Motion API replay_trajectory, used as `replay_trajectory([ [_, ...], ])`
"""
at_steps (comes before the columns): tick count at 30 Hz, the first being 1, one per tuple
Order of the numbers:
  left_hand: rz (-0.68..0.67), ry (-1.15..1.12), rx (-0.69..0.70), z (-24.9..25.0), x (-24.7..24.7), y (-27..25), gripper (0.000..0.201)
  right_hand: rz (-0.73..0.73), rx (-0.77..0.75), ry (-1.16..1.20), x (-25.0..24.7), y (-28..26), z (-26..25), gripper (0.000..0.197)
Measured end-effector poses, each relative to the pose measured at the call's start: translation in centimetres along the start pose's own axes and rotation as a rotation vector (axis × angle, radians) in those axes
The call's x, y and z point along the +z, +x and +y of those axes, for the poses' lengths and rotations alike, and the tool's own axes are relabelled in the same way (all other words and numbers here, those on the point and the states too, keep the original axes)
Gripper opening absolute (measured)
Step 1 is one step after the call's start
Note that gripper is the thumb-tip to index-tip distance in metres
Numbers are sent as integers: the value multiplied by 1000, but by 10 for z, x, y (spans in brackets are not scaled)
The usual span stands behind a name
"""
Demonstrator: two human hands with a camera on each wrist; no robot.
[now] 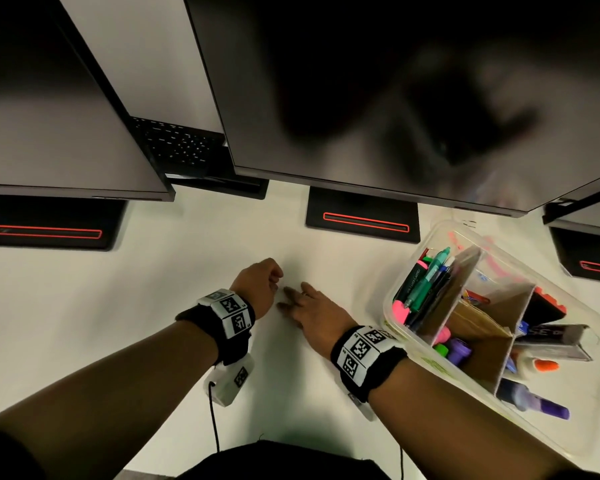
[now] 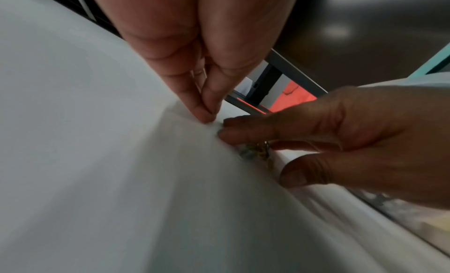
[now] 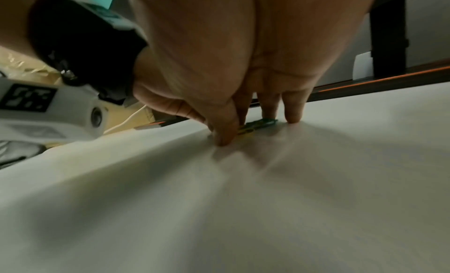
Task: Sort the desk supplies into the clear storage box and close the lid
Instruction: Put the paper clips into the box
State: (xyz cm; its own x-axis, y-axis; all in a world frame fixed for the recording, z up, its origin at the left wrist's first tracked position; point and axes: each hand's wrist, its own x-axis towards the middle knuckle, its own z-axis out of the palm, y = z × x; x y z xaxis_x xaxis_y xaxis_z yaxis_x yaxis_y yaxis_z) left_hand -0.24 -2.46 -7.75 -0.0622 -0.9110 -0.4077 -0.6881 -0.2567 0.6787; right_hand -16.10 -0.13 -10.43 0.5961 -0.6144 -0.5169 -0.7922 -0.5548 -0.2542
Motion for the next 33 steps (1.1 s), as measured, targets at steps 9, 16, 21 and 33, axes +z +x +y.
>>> replay_trajectory([
  [9, -60, 209, 99, -4, 0, -13, 22, 272, 0, -47, -2, -33, -8, 11],
  [16, -92, 224, 167, -2, 9, -22, 23, 245, 248, 181, -16, -31, -19, 23],
  [21, -121, 256, 184, 0, 15, -27, 19, 378, 465, 578, -20, -50, -16, 17],
  [33, -181, 473, 175, 18, 42, -28, 19, 762, 459, 847, -51, -138, -34, 12],
])
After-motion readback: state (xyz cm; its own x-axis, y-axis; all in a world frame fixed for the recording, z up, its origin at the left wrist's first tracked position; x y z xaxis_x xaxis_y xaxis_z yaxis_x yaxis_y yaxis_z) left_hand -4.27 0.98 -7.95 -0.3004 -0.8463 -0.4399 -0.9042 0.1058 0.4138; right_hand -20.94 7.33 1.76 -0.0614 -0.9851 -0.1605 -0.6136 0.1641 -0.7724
